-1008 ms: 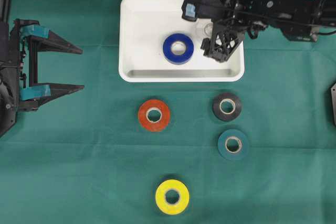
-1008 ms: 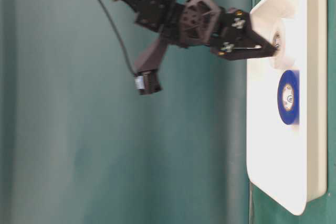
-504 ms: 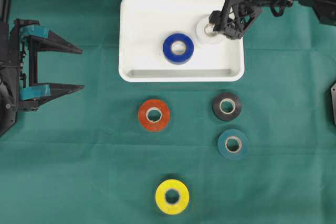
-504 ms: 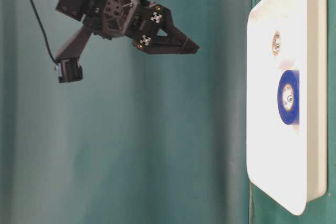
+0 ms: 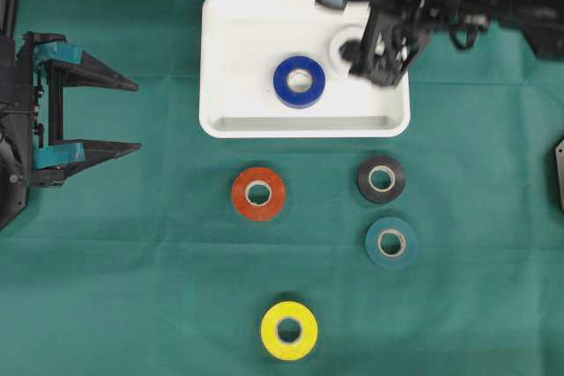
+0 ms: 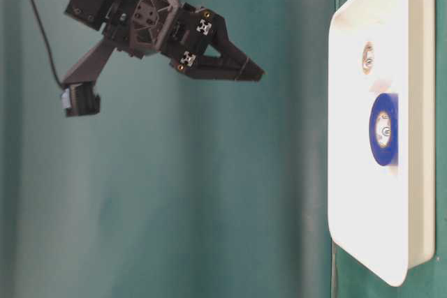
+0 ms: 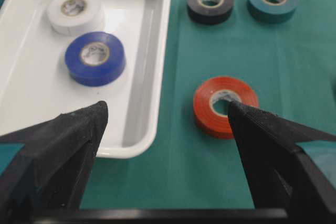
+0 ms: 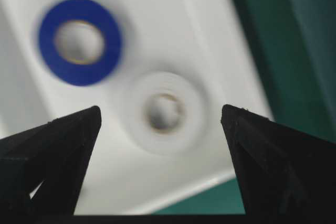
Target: Pick up the tape from a random location and place it into the white case.
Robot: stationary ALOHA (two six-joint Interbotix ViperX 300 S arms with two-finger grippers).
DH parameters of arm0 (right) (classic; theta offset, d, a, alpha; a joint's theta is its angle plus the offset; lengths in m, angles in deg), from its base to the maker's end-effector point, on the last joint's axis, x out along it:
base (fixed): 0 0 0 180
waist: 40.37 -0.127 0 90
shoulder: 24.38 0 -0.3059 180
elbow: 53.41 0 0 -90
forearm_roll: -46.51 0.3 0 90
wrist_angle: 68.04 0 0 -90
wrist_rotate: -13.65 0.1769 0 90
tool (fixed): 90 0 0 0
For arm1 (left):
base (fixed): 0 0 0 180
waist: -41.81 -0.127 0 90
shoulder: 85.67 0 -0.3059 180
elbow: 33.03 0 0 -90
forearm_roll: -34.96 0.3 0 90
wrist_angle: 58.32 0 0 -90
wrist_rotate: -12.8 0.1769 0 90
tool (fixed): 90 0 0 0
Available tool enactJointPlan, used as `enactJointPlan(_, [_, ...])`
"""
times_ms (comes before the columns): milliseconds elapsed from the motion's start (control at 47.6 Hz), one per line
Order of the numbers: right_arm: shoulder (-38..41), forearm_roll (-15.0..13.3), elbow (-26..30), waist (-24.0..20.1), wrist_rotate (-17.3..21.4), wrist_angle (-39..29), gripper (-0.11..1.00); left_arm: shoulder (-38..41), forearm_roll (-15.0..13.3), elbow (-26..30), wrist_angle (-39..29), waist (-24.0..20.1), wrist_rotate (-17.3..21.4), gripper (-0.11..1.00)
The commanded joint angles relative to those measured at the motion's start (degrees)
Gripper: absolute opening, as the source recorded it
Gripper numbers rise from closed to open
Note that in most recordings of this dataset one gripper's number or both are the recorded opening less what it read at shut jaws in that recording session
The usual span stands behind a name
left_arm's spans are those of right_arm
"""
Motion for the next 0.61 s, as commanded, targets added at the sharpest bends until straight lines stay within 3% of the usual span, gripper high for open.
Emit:
enactJointPlan(0, [-1.32,0.09,1.49,-2.99,0.7,1.05,0.88,0.18,0.0,0.97,0.18,0.18,-0.09,0.94])
enactJointPlan(252, [-1.32,0.09,1.67,-10.9,1.32,1.85,0.88,0.18,-0.09,0.97,0.18,0.18,-0.09,0.94])
enactJointPlan(588, [-6.15,0.09,-0.26,-12.22,1.32,2.37,0.87,0.0,0.0,0.88,-0.7,0.18,-0.09,0.94])
